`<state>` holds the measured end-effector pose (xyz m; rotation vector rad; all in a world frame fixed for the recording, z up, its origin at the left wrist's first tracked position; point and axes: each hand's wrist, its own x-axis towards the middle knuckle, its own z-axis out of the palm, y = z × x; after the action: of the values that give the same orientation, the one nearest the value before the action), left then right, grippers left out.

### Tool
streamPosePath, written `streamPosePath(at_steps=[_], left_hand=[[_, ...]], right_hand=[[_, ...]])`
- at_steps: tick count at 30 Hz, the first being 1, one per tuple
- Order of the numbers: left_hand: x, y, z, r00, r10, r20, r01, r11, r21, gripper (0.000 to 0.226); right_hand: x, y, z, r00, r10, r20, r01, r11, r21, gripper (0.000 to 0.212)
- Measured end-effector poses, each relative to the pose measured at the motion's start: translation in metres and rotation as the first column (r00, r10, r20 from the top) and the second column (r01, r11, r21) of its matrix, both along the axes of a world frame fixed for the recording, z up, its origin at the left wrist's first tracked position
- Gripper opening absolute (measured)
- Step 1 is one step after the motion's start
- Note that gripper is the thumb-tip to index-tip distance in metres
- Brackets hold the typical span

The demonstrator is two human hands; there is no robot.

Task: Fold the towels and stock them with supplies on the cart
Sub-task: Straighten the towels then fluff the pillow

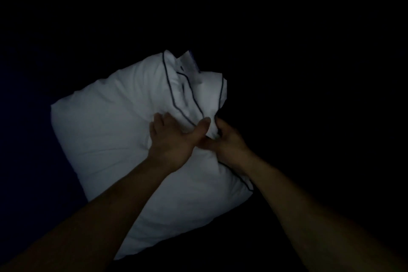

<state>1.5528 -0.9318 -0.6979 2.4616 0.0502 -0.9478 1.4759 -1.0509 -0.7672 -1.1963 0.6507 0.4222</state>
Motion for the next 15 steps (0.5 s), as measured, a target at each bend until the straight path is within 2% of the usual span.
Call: streamPosePath(at_steps=[2, 6, 8, 10, 12, 14, 15], left_hand=[[-0.003, -0.005, 0.010, 0.992, 0.111, -0.068, -0.119, 0.985, -0.127, 0.119], [0.002, 0.003, 0.014, 0.960, 0.266, -0.088, -0.275, 0.954, -0.115, 0.095], [0.008, 0.017, 0.006, 0.936, 0.349, -0.035, -0.351, 0.930, -0.109, 0.073], [0.010, 0.032, -0.003, 0.931, 0.360, 0.063, -0.354, 0.931, -0.091, 0.041], [0.007, 0.046, -0.013, 0.935, 0.333, 0.122, -0.328, 0.943, -0.061, 0.030], [0.003, 0.061, -0.021, 0.929, 0.341, 0.146, -0.333, 0.940, -0.074, 0.030], [0.003, 0.069, -0.024, 0.925, 0.348, 0.154, -0.339, 0.937, -0.082, 0.031]], right_hand=[[-0.008, 0.007, 0.013, 0.998, 0.056, 0.021, -0.056, 0.998, 0.030, 0.047], [-0.011, 0.009, 0.028, 0.982, 0.166, 0.095, -0.180, 0.969, 0.172, 0.065], [-0.015, 0.008, 0.028, 0.971, 0.211, 0.111, -0.236, 0.921, 0.311, 0.073], [-0.015, 0.002, 0.020, 0.973, 0.214, 0.088, -0.231, 0.886, 0.402, 0.062], [-0.010, -0.012, 0.001, 0.983, 0.180, -0.023, -0.159, 0.915, 0.371, 0.044], [0.001, -0.027, -0.030, 0.973, 0.163, -0.166, -0.136, 0.977, 0.161, 0.028], [0.005, -0.032, -0.052, 0.954, 0.190, -0.231, -0.190, 0.982, 0.022, 0.026]])
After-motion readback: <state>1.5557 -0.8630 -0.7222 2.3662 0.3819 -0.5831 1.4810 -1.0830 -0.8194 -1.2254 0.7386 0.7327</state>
